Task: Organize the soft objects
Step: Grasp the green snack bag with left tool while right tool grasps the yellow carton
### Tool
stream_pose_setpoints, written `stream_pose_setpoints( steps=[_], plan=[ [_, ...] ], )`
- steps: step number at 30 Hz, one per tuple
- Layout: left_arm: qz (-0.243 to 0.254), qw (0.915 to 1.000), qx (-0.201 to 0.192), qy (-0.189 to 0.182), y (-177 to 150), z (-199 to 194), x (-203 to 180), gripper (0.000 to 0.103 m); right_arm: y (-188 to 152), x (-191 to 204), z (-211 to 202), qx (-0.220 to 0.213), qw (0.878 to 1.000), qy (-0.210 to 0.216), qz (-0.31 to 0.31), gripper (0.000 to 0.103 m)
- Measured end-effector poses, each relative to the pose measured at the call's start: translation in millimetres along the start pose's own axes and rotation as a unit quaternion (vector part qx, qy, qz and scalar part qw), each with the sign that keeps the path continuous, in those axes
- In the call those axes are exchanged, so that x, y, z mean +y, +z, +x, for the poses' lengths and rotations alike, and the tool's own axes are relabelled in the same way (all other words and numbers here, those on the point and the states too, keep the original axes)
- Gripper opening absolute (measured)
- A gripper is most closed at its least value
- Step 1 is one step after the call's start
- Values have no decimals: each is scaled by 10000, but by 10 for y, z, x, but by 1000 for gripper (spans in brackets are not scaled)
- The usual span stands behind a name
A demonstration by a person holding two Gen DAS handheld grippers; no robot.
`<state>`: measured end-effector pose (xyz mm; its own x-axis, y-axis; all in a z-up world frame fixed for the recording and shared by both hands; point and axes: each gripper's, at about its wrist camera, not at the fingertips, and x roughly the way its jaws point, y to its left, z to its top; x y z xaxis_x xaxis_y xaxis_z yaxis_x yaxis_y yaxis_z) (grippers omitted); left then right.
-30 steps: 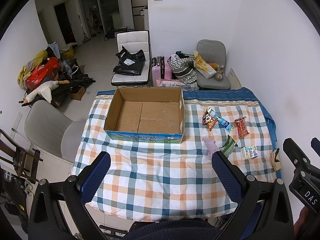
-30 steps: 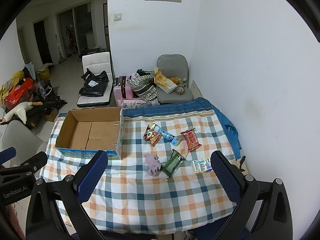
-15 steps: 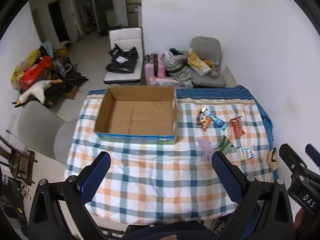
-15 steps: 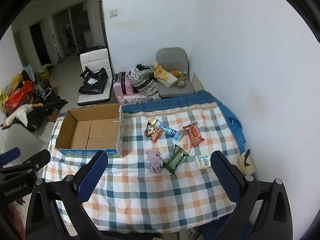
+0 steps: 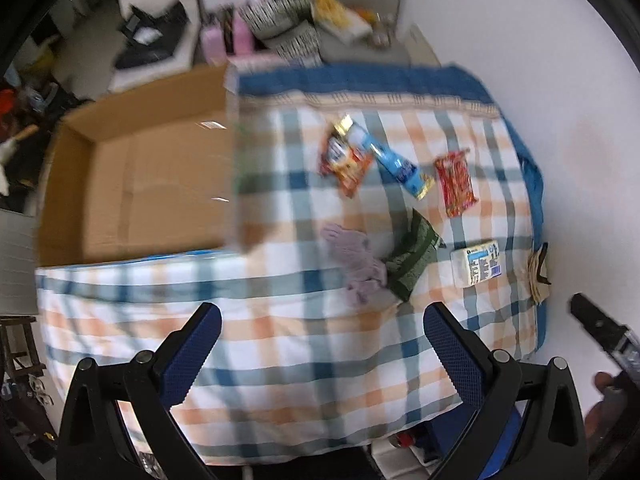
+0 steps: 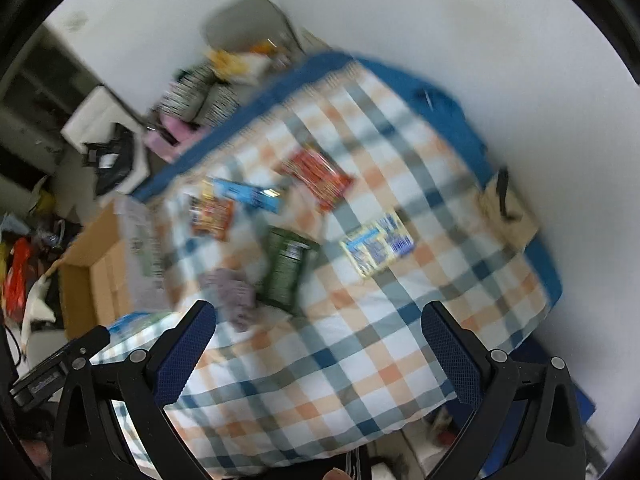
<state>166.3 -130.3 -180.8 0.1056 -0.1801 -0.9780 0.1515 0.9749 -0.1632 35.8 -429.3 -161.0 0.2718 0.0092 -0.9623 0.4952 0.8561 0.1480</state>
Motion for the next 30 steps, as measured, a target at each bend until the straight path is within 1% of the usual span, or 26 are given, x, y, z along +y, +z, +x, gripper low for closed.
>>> stream_pose_setpoints(
  steps=[2,5,8,11,13,14,16,17,18,19,20,21,22,24,26,28,30],
  plan=[
    [152,9996,202,-119,107,318,-201,103,124,-238,453,357,9988,-123,296,103],
    [519,9976,445,-142,218,767,-545,103,256,-539,1013,772,9937,-100,804,103],
    [945,9925,767,-132,287,1199,-845,103,368,-817,1550,1200,9817,156,1469,103],
    [1266,9851,1163,-77,303,1671,-1108,103,453,-961,1956,1440,9714,232,1874,103],
    [1395,9797,1438,-25,291,1949,-1198,103,499,-1017,2169,1579,9661,238,2026,102],
    [1434,9778,1530,19,289,2070,-1225,103,518,-1048,2279,1653,9632,225,2107,100],
    [1566,9732,1675,187,287,2276,-1287,103,539,-1072,2451,1816,9583,266,2189,98],
    [1624,9717,1695,254,293,2357,-1314,101,543,-1078,2552,1917,9559,266,2208,96],
    [1701,9701,1697,344,303,2433,-1339,97,539,-1087,2637,1998,9535,229,2247,95],
    [1785,9677,1723,453,314,2509,-1360,87,534,-1083,2701,2085,9515,184,2255,88],
    [1827,9655,1777,527,328,2575,-1366,77,527,-1081,2767,2172,9503,123,2226,83],
    [1850,9639,1817,611,342,2613,-1355,61,507,-1078,2812,2249,9488,139,2213,82],
    [1840,9647,1783,617,366,2611,-1334,57,471,-1072,2840,2360,9463,212,2200,79],
    [1795,9666,1754,527,409,2586,-1288,54,420,-1045,2827,2479,9464,151,2064,78],
    [1817,9659,1774,516,446,2621,-1286,54,350,-989,2831,2544,9497,-4,1827,78],
    [1860,9649,1748,621,480,2654,-1322,54,286,-912,2879,2619,9504,-90,1673,81],
    [1876,9654,1678,686,496,2679,-1379,53,256,-790,2894,2624,9535,-293,1452,80]
  ],
)
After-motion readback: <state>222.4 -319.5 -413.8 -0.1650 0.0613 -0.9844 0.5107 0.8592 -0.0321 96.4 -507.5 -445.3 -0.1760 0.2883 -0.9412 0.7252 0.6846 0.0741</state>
